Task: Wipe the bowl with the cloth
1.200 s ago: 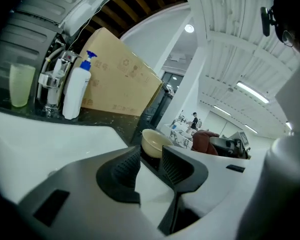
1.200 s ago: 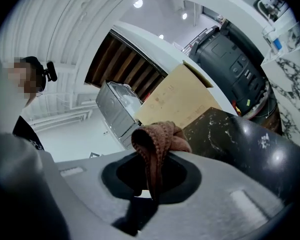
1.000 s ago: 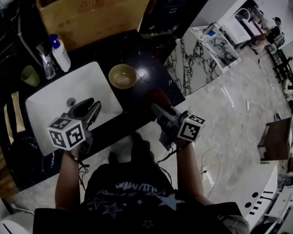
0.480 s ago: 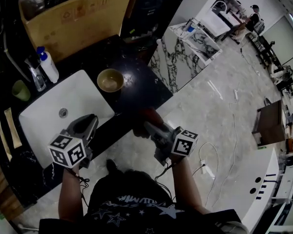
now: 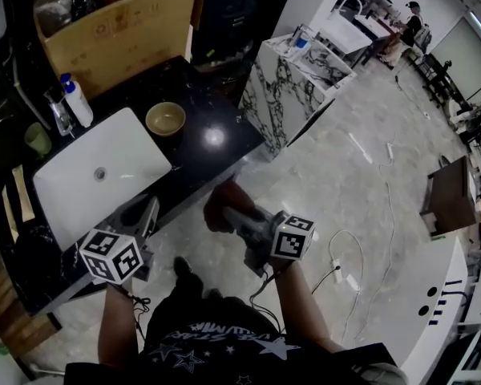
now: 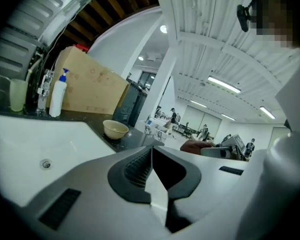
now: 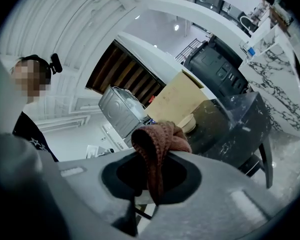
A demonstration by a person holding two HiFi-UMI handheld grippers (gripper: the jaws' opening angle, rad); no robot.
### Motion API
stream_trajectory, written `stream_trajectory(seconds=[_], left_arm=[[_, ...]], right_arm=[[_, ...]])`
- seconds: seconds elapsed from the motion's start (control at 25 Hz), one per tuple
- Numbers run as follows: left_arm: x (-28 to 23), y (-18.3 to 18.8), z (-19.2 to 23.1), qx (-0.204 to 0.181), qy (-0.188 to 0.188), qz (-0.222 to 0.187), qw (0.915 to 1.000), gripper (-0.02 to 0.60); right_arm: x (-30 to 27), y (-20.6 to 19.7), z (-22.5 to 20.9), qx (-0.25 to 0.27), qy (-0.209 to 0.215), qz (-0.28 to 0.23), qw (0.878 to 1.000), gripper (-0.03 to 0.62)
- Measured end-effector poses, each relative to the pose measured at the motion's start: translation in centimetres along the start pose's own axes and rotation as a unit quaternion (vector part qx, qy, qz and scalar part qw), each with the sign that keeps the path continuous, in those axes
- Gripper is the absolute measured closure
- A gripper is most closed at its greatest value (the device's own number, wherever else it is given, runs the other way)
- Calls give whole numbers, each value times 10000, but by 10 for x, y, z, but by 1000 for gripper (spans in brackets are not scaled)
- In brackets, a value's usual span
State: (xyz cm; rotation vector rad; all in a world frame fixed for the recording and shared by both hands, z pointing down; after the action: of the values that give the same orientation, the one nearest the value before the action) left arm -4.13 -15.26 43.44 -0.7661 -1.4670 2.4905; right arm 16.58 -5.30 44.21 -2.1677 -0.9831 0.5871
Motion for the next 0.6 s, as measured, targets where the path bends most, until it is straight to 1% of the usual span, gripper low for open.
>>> stream_trajectory(seconds=[0.08,0.2,0.32,0.48,0.6], left_arm=[[11,-8,-20,-74,60,-26,10000,563],[30,-22,-46,-29,121,-132,9998,563],[47,-38,-69,-69,225,-152,9996,563],[72,-54,-98,-170,365,-189,9990,563],[87,-64,-110,-152,482,-236,9984,563]], right_arm=[[14,-11,10,31,117,42,9999,543],[30,-25,29,125,215,100,9996,543],[46,-37,45,191,264,108,9994,543],[67,-53,61,556,224,253,9979,543],[75,-63,70,779,205,350,9961,543]])
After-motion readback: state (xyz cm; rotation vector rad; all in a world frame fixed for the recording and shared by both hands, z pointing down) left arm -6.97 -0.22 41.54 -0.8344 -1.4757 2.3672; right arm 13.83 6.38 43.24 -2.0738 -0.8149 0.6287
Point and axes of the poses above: the fingertips, and each gripper's own axes: x backward along the fingers, z to its left, y out of its top, the point moved 5 cm from there along x, backward along the fingers, and after that the axes turned 5 degrees about z, right-handed, at the moved point
